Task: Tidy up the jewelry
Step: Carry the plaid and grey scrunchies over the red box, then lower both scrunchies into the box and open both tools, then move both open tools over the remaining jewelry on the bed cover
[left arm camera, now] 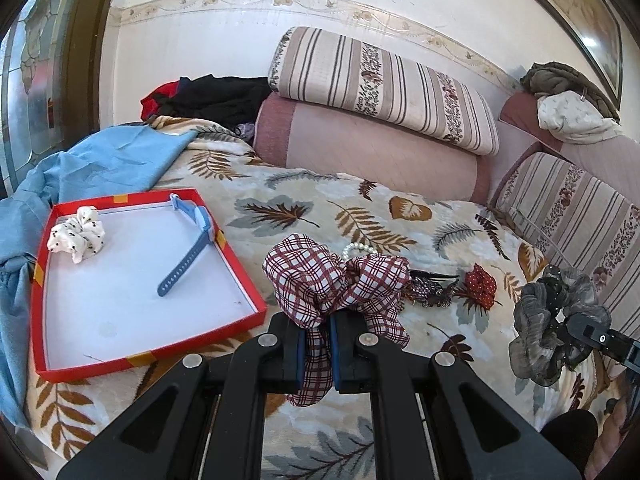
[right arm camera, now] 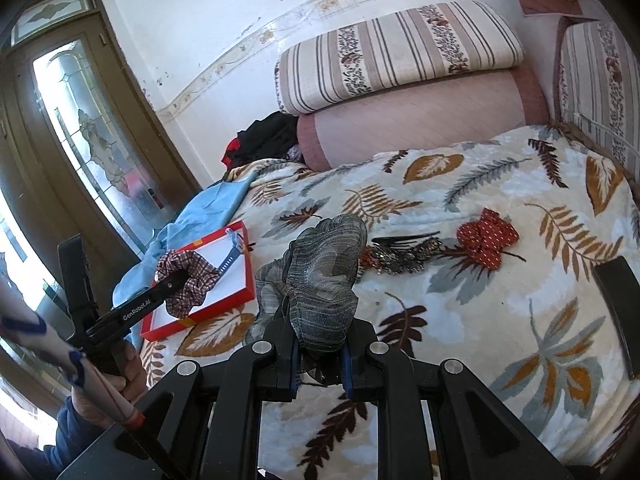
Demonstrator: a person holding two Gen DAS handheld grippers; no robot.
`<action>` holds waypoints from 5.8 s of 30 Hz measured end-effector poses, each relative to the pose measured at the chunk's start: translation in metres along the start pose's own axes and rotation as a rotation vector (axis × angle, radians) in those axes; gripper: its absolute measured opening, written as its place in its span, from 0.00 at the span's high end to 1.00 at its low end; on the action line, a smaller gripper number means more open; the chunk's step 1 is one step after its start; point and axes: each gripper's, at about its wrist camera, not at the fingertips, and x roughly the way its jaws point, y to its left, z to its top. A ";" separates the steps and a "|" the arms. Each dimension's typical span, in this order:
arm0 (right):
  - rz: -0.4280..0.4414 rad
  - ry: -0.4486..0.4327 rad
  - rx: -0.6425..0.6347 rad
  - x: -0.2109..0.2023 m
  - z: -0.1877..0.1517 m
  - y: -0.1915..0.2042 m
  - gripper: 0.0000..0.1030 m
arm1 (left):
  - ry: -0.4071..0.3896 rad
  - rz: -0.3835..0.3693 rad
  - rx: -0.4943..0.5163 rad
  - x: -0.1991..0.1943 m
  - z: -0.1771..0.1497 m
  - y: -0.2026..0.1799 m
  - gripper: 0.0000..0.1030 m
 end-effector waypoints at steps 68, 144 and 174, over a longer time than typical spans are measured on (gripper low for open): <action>0.079 0.338 -0.322 0.364 0.054 0.245 0.83 | 0.067 0.422 -0.298 0.034 0.014 0.246 0.91; 0.121 0.171 0.039 0.116 0.034 0.050 0.49 | 0.293 0.382 -0.328 0.061 0.050 0.224 0.00; -0.132 -0.011 0.268 0.039 0.010 -0.138 0.47 | 0.144 0.082 0.129 0.046 0.001 -0.049 0.00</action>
